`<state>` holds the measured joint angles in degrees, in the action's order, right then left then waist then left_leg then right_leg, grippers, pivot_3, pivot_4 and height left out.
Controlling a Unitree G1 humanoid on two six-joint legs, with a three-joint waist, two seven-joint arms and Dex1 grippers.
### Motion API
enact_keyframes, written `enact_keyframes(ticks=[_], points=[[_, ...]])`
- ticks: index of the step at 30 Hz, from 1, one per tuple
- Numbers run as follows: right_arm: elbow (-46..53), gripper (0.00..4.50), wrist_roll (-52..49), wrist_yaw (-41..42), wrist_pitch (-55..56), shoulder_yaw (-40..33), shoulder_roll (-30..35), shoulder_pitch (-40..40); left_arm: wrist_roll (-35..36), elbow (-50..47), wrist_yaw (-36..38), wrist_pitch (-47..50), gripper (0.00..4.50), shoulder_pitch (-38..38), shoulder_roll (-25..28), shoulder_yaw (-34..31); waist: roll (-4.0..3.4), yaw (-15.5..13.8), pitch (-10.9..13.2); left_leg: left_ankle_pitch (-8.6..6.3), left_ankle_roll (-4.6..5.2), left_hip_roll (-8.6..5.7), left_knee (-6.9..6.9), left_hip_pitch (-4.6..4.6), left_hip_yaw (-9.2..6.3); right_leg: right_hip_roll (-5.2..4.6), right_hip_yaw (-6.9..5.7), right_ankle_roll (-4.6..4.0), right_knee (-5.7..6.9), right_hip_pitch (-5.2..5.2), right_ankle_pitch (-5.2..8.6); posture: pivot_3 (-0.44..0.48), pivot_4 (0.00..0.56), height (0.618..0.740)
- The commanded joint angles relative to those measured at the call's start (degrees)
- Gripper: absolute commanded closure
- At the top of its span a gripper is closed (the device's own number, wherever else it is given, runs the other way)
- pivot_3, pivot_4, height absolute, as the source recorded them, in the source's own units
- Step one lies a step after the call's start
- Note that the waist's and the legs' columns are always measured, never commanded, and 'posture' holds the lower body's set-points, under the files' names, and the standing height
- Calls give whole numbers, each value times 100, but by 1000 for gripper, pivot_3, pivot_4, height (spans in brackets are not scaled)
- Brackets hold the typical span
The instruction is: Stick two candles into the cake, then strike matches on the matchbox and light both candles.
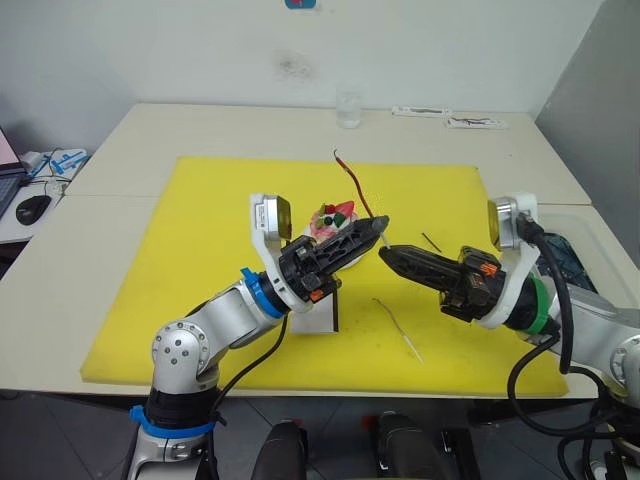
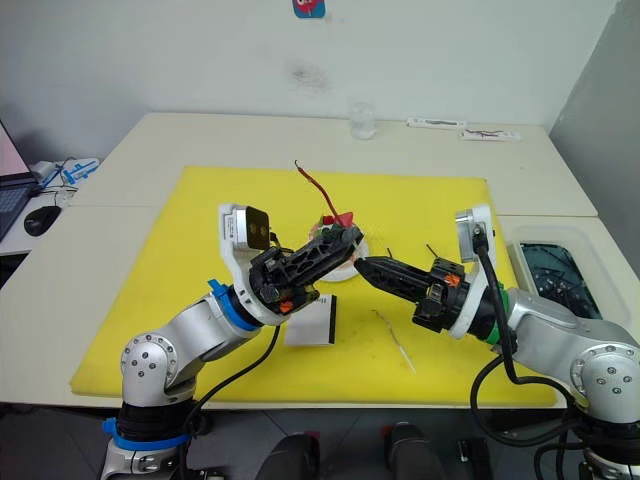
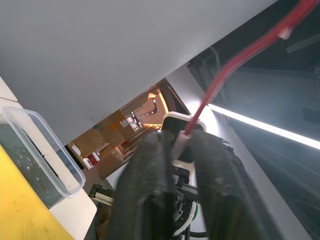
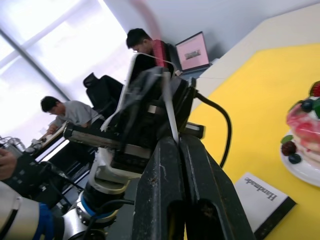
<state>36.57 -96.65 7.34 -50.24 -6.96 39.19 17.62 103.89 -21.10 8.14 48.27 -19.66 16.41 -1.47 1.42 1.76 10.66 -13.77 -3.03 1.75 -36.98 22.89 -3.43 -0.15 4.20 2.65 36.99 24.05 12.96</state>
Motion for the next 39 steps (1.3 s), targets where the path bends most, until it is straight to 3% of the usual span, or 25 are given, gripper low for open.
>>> enact_keyframes(ticks=[1, 4, 9, 13, 19, 22, 26, 34, 39], points=[[87, 4500, -266, -76, 132, 7, 115, 36, 151, -160, 127, -1, 4479, -32, -3, 52, 0, 1, 0, 0, 0, 0, 0, 1, 0, 0, 0, 0, -1, 0, 0, 0, 150, 740], [90, 3867, -351, -120, 172, 36, 162, 2, 157, -160, 146, 5, 4500, -29, 14, 51, 0, 1, 0, 0, 0, -1, 0, 2, 1, -1, 1, 0, -3, 0, 0, 0, 150, 740], [66, 2077, -200, -115, 187, 3, 255, -32, -8, -191, 240, 13, 4500, -41, 90, 21, 0, 0, 0, 0, 0, -1, 2, 2, 1, -1, 1, -1, -3, 1, 1, 0, 150, 740], [226, 685, 825, 398, 5, -94, 824, -150, -689, -308, 317, -140, 4500, -170, 315, -138, 0, -1, 0, 0, 0, -1, 1, 3, 1, -1, 1, -1, -5, 1, 1, 0, 150, 740], [390, 685, 2777, 1458, 451, -97, 1482, -209, -1984, -436, 428, -389, 4500, -473, 1278, -728, 1, 14, 2, 0, -1, -1, 7, 3, 3, -1, 1, -2, -6, 11, 2, 0, 150, 740], [459, 685, 3687, 2046, 804, 161, 1661, 26, -3277, -222, 961, -674, 4500, -525, 1953, -765, -1, 14, 4, 0, -1, 0, 10, 2, 4, -1, 0, -2, -7, 11, 2, 0, 150, 740], [416, 685, 4449, 2397, 994, 549, 1596, 375, -4770, 475, 1798, -1407, 4500, -566, 2321, -512, -1, 6, 4, -1, -2, 0, 11, 3, 8, -4, -1, -3, -12, 13, 3, 0, 150, 740], [421, 685, 4862, 2409, 829, 857, 1117, 818, -6071, 1765, 2812, -2191, 4500, -1087, 1857, -200, 10, -21, 11, -2, -3, 0, 13, 17, 8, -7, -5, -7, -15, 20, 5, 0, 150, 740], [504, 685, 5143, 2309, 777, 1049, 806, 837, -6440, 2398, 3117, -2422, 4500, -1386, 1348, -172, 11, -8, 12, -2, -3, 0, 18, 15, 8, -7, -5, -7, -11, 19, 7, 0, 150, 740]])
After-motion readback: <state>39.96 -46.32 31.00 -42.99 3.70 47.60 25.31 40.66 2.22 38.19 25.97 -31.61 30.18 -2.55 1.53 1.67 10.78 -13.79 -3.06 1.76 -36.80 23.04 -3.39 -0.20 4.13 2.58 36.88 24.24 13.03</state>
